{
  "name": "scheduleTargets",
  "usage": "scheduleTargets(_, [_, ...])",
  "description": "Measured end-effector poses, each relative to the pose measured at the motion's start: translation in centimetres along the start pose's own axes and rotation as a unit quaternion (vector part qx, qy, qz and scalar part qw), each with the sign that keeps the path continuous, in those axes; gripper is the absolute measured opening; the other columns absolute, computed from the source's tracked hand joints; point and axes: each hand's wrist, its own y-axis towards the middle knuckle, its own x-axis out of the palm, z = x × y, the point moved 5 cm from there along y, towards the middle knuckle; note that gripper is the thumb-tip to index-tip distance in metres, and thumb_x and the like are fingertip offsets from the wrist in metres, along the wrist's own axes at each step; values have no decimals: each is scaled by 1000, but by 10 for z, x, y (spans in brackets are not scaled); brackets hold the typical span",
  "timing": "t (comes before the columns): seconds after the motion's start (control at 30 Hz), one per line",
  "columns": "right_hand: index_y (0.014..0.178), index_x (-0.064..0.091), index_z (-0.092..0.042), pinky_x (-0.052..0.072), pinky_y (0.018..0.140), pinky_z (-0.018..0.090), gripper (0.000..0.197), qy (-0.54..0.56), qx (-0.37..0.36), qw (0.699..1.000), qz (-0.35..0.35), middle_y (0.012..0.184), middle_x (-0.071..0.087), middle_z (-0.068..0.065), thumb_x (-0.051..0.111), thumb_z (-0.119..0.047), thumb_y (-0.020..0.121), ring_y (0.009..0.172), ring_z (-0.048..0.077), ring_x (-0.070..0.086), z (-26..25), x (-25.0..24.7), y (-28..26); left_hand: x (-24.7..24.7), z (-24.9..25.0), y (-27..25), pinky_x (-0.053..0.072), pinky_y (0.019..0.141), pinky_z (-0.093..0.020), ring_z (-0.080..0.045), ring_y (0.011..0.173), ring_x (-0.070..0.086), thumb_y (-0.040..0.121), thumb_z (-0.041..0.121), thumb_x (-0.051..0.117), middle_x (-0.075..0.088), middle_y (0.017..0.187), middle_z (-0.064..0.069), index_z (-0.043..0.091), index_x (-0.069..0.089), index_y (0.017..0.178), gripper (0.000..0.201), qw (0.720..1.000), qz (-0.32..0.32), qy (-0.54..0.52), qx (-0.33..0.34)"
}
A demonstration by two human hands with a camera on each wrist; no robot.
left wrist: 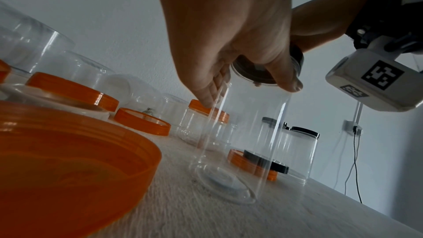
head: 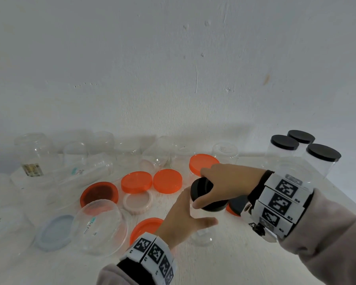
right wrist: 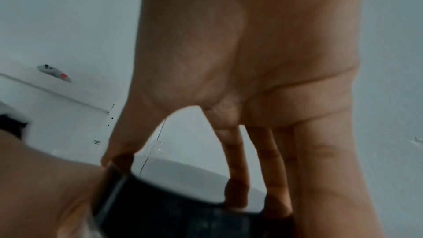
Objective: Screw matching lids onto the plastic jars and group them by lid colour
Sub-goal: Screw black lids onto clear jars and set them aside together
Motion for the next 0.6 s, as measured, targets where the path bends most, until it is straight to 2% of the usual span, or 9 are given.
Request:
scheduleTargets(0.1, [139, 31, -38, 50, 84, 30, 85, 14, -17, 996, -88, 116, 42, -10, 76, -56, 70, 105, 15, 50, 3, 1, -3, 0, 0, 0, 36, 96, -13, 7, 120, 43, 70, 38, 83, 48, 129, 23, 48, 33, 126, 76, 1000, 2, -4, 0])
scheduleTargets(0.17, [143, 26, -44, 49, 88, 31, 90, 14, -44, 995, -93, 119, 38, -13, 79, -47, 70, 111, 15, 46, 2, -1, -4, 0, 0, 1, 35, 102, -18, 4, 123, 42, 70, 38, 83, 47, 132, 22, 48, 32, 127, 77, 1000, 3, -2, -1])
scheduleTargets(0.23, [137, 38, -40, 48, 82, 26, 79, 21, -54, 996, -62, 113, 43, -14, 77, -52, 70, 105, 12, 48, 3, -2, -2, 0, -1, 1, 35, 102, -19, 3, 124, 42, 69, 40, 83, 47, 132, 23, 46, 32, 130, 79, 1000, 4, -6, -4])
scheduleTargets(0.3, [118, 52, -32, 48, 71, 23, 65, 21, -42, 999, -24, 101, 52, -12, 73, -66, 67, 92, 12, 55, 3, -2, 0, 0, -2, 0, 35, 98, -16, 5, 122, 42, 69, 41, 84, 47, 130, 24, 45, 33, 131, 81, 1000, 3, -11, -8])
scheduleTargets(0.37, [95, 51, -28, 41, 58, 21, 58, 11, -15, 1000, 5, 87, 55, -10, 66, -76, 64, 74, 9, 55, 2, 0, 1, 0, -2, 0, 35, 97, -17, 3, 123, 42, 69, 43, 83, 47, 131, 24, 42, 34, 135, 82, 1000, 0, -11, -9])
scheduleTargets(0.43, [88, 46, -30, 38, 56, 21, 55, 6, -2, 1000, 6, 85, 55, -8, 65, -76, 65, 70, 7, 52, 3, 2, 2, 0, -2, 0, 35, 97, -17, 3, 124, 42, 69, 43, 83, 47, 132, 23, 41, 34, 136, 83, 1000, -2, -7, -6])
scheduleTargets(0.5, [114, 47, -30, 48, 71, 25, 64, 9, -6, 999, -52, 105, 51, -7, 72, -67, 67, 87, 10, 54, 3, 3, 0, 0, -2, 0, 35, 100, -17, 4, 124, 42, 69, 42, 83, 47, 132, 23, 42, 34, 134, 82, 1000, -2, -8, -4])
scheduleTargets(0.53, [132, 39, -34, 50, 81, 29, 77, 2, -18, 997, -81, 115, 46, -8, 75, -59, 68, 100, 13, 52, 3, 2, -2, 1, -2, 1, 35, 102, -18, 4, 123, 42, 69, 40, 83, 47, 132, 22, 43, 34, 133, 81, 1000, -2, -8, -2])
scheduleTargets(0.6, [145, 27, -38, 48, 91, 32, 89, 0, -47, 995, -91, 122, 38, -11, 77, -48, 72, 112, 15, 45, 0, -1, -5, 1, -2, 1, 35, 104, -20, 3, 124, 43, 69, 39, 83, 48, 132, 21, 42, 34, 133, 80, 1000, 1, -6, 1])
